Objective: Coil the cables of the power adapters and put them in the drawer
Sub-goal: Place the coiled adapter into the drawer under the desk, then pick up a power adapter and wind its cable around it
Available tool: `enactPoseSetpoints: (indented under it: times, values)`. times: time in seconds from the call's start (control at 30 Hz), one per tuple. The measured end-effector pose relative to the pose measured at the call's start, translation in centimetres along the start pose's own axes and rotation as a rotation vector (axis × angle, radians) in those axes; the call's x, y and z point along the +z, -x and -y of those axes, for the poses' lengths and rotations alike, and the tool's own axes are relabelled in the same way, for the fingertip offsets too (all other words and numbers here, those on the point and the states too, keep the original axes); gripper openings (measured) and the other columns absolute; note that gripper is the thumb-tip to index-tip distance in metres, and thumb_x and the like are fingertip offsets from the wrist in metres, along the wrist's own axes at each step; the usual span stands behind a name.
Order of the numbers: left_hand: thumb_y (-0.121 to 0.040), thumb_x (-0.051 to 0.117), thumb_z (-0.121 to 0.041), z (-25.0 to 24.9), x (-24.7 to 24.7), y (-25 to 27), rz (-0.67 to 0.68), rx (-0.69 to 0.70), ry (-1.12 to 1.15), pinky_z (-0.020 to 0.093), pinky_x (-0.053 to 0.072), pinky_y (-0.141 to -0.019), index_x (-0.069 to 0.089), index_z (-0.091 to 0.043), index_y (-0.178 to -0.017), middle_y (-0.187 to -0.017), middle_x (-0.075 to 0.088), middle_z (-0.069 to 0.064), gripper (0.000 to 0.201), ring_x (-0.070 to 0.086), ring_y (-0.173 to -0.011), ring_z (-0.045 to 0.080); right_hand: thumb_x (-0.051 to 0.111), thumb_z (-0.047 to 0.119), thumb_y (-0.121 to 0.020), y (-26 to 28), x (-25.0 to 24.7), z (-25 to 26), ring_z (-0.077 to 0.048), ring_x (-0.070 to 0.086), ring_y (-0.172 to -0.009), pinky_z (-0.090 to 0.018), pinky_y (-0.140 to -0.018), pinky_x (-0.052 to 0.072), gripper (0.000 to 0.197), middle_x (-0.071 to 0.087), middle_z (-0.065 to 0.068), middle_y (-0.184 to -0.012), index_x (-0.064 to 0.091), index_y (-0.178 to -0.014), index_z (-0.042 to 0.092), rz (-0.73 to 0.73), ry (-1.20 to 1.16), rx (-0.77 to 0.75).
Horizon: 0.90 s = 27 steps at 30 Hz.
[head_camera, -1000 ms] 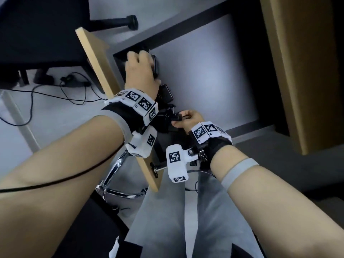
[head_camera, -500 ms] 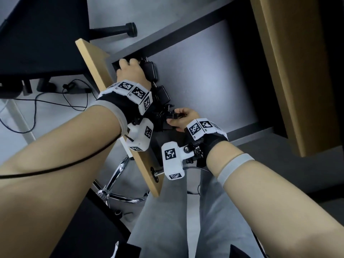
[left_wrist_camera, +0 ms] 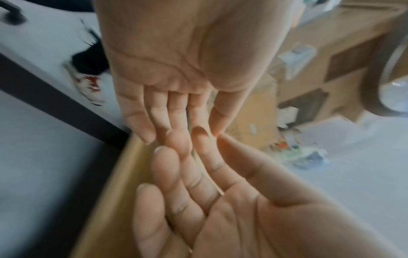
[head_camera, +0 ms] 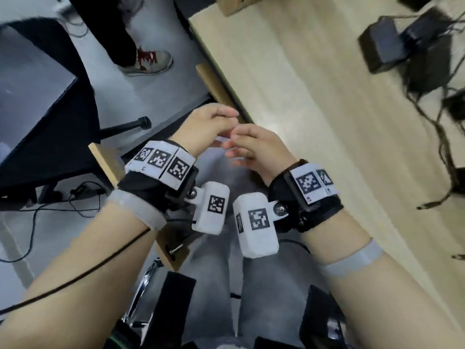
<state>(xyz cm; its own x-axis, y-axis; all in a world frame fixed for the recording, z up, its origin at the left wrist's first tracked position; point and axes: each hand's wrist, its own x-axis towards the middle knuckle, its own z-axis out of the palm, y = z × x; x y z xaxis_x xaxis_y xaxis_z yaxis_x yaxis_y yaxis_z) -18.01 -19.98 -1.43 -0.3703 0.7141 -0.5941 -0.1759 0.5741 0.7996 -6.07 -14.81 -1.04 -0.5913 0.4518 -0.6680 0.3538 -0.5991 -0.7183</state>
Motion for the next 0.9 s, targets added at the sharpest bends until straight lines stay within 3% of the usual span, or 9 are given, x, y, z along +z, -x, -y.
enactPoseSetpoints:
  times: [0.1, 0.23, 0.43, 0.57, 0.63, 0.67, 0.77, 0.83, 0.9]
  values:
    - [-0.091, 0.052, -0.008, -4.5, 5.7, 0.7, 0.113, 0.064, -0.004, 0.015, 0.048, -0.062, 0.057, -0.021, -0.092, -0.079, 0.058, -0.002, 0.013, 0.056, -0.064, 0.003, 0.050, 0.007, -0.092, 3.6, -5.2, 3.0, -0.008, 0.057, -0.060, -0.019, -0.059, 0.045, 0.010, 0.061, -0.001, -0.072, 0.057, -0.092, 0.015, -0.093, -0.043, -0.103]
    - [-0.091, 0.053, -0.011, -8.4, 13.5, 1.0, 0.246, 0.088, -0.021, 0.023, 0.044, -0.070, 0.057, -0.023, -0.091, -0.085, 0.063, -0.003, 0.013, 0.059, -0.073, 0.008, 0.049, 0.006, -0.092, 7.7, -13.2, 4.5, -0.010, 0.057, -0.062, -0.019, -0.060, 0.046, 0.017, 0.061, -0.001, -0.073, 0.058, -0.087, 0.018, -0.248, -0.039, -0.180]
    - [-0.088, 0.057, -0.013, -10.7, 24.6, 1.1, 0.416, 0.088, -0.115, 0.024, 0.043, -0.069, 0.057, -0.024, -0.091, -0.101, 0.063, 0.004, 0.011, 0.060, -0.082, 0.013, 0.054, 0.002, -0.086, 12.0, -24.7, 2.7, -0.009, 0.054, -0.072, -0.022, -0.072, 0.045, 0.022, 0.059, 0.005, -0.078, 0.058, -0.080, 0.023, -0.708, 0.186, -0.258]
    - [-0.090, 0.054, -0.012, -9.9, 29.9, 0.2, 0.505, 0.106, -0.236, 0.016, 0.042, -0.064, 0.059, -0.018, -0.105, -0.103, 0.061, 0.001, 0.017, 0.056, -0.085, 0.008, 0.057, 0.005, -0.082, 13.8, -29.7, 0.6, -0.012, 0.051, -0.089, -0.025, -0.086, 0.041, 0.025, 0.055, -0.001, -0.103, 0.063, -0.100, 0.022, -1.018, 0.486, -0.201]
    - [-0.092, 0.051, -0.006, -9.2, 32.2, -0.8, 0.554, 0.143, -0.317, 0.007, 0.041, -0.060, 0.056, -0.011, -0.118, -0.110, 0.059, 0.005, 0.028, 0.052, -0.092, 0.008, 0.063, 0.012, -0.081, 14.3, -31.6, -0.2, -0.020, 0.048, -0.106, -0.027, -0.094, 0.037, 0.031, 0.051, -0.007, -0.118, 0.061, -0.111, 0.020, -1.074, 0.624, -0.099]
    - [-0.092, 0.049, -0.002, -8.9, 33.4, -1.3, 0.581, 0.164, -0.359, 0.004, 0.042, -0.066, 0.054, -0.007, -0.123, -0.115, 0.058, 0.009, 0.032, 0.052, -0.099, 0.010, 0.067, 0.018, -0.079, 14.4, -32.4, -0.6, -0.024, 0.045, -0.114, -0.030, -0.100, 0.035, 0.037, 0.048, -0.009, -0.122, 0.059, -0.115, 0.020, -1.065, 0.653, -0.046]
    - [-0.092, 0.048, -0.002, -8.0, 36.4, -2.7, 0.629, 0.215, -0.550, 0.021, 0.039, -0.099, 0.048, -0.005, -0.129, -0.129, 0.054, 0.012, 0.038, 0.050, -0.120, 0.019, 0.076, 0.029, -0.070, 14.3, -33.6, -1.8, -0.027, 0.037, -0.125, -0.035, -0.108, 0.032, 0.060, 0.044, -0.012, -0.129, 0.051, -0.124, 0.019, -0.992, 0.625, 0.056]
    - [-0.090, 0.052, -0.005, -7.5, 37.7, -3.6, 0.648, 0.236, -0.682, 0.032, 0.038, -0.105, 0.049, -0.007, -0.128, -0.127, 0.057, 0.009, 0.038, 0.052, -0.119, 0.021, 0.078, 0.028, -0.069, 14.1, -33.9, -2.3, -0.027, 0.037, -0.126, -0.032, -0.108, 0.031, 0.065, 0.042, -0.012, -0.132, 0.050, -0.126, 0.017, -1.010, 0.609, 0.063]
    - [-0.086, 0.060, -0.011, -7.3, 38.6, -4.4, 0.670, 0.254, -0.796, 0.040, 0.041, -0.103, 0.051, -0.009, -0.126, -0.124, 0.060, 0.010, 0.041, 0.055, -0.115, 0.025, 0.075, 0.022, -0.073, 14.2, -34.1, -2.6, -0.027, 0.040, -0.125, -0.029, -0.106, 0.031, 0.059, 0.043, -0.012, -0.133, 0.051, -0.126, 0.015, -1.047, 0.595, 0.048]
